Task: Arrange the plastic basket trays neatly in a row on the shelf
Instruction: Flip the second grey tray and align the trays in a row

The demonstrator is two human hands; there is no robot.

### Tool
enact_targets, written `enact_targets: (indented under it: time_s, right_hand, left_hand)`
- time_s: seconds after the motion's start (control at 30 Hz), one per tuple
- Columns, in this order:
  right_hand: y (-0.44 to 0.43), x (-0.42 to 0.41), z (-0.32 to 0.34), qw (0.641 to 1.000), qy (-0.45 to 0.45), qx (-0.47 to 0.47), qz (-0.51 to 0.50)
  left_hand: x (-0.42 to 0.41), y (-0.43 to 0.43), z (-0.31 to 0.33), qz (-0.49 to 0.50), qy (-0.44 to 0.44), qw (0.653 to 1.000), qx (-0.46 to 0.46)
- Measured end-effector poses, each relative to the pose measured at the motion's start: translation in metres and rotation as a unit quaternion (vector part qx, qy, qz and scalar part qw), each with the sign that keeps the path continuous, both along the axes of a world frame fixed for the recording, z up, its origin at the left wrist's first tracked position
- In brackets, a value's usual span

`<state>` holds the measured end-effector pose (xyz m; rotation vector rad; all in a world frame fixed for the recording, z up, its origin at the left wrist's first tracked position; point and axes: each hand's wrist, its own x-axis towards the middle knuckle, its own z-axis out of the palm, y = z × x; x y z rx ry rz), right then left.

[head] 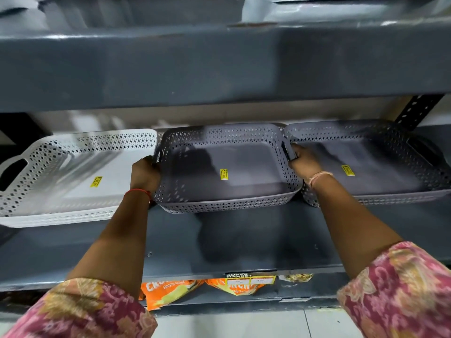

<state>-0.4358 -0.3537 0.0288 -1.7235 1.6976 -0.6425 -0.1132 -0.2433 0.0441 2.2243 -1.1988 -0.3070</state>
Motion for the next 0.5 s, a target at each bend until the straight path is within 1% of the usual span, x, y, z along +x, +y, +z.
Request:
enact_targets:
  time_s: [0.1,0.2,0.27,0.33,0.43,0.5]
  right_hand:
    - [-0.001,0.0,-0.002,1.0,0.004,-0.004,0.001]
    - [-0.002,0.001,-0.003,1.0,0.01,-0.009,0.011]
    - [-0.002,0.0,-0.003,1.0,0.008,0.01,0.015]
    - [-0.004,-0.003,-0.003,0.999,0.027,0.032,0.026]
    - [-0.005,-0.008,-0.002,0.996,0.057,0.045,0.053]
    - [-0.005,-0.011,-0.003,0.993,0.088,0.058,0.057]
  left_hand:
    - [0.001,0.0,-0.001,-0.004,-0.001,1.0,0.009]
    - [0.004,0.0,0.0,-0.019,0.007,0.999,0.041]
    - [0.007,0.002,0.001,-0.044,0.016,0.996,0.07]
    - [0.012,0.002,0.0,-0.075,0.029,0.992,0.096]
    - [0.016,0.003,0.001,-0.105,0.062,0.986,0.112]
    - [0.02,0.005,0.001,-0.103,0.08,0.984,0.125]
